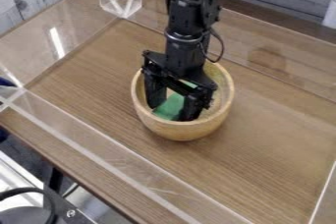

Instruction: Remove the green block from inside the brown bowl and put it on the table

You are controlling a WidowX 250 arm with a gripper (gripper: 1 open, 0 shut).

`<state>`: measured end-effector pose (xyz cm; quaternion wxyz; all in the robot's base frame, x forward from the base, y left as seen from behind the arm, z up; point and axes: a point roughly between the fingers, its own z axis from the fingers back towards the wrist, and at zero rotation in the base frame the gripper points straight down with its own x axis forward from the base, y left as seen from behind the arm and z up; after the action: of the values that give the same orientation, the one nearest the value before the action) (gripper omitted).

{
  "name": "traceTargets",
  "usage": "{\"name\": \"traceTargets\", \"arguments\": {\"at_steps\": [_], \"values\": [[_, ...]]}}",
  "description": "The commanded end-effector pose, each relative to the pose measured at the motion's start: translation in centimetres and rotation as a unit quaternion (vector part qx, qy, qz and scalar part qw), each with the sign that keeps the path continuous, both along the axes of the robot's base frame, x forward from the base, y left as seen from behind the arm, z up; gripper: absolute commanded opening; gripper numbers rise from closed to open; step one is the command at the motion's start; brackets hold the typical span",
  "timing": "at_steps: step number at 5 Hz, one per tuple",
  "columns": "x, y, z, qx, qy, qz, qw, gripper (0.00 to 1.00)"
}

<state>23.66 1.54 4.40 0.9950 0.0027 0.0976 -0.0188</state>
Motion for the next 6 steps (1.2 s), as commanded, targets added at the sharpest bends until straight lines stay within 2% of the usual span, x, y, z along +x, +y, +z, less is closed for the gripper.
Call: {"name": "traceTargets", "arguments": {"at_steps": [1, 6], "values": [[0.78, -0.08, 0.55, 0.0, -0.016, -0.002, 0.9999, 1.0], [1.2, -0.28, 0.58, -0.006, -0.02, 0.001, 0.9998, 1.0]]}}
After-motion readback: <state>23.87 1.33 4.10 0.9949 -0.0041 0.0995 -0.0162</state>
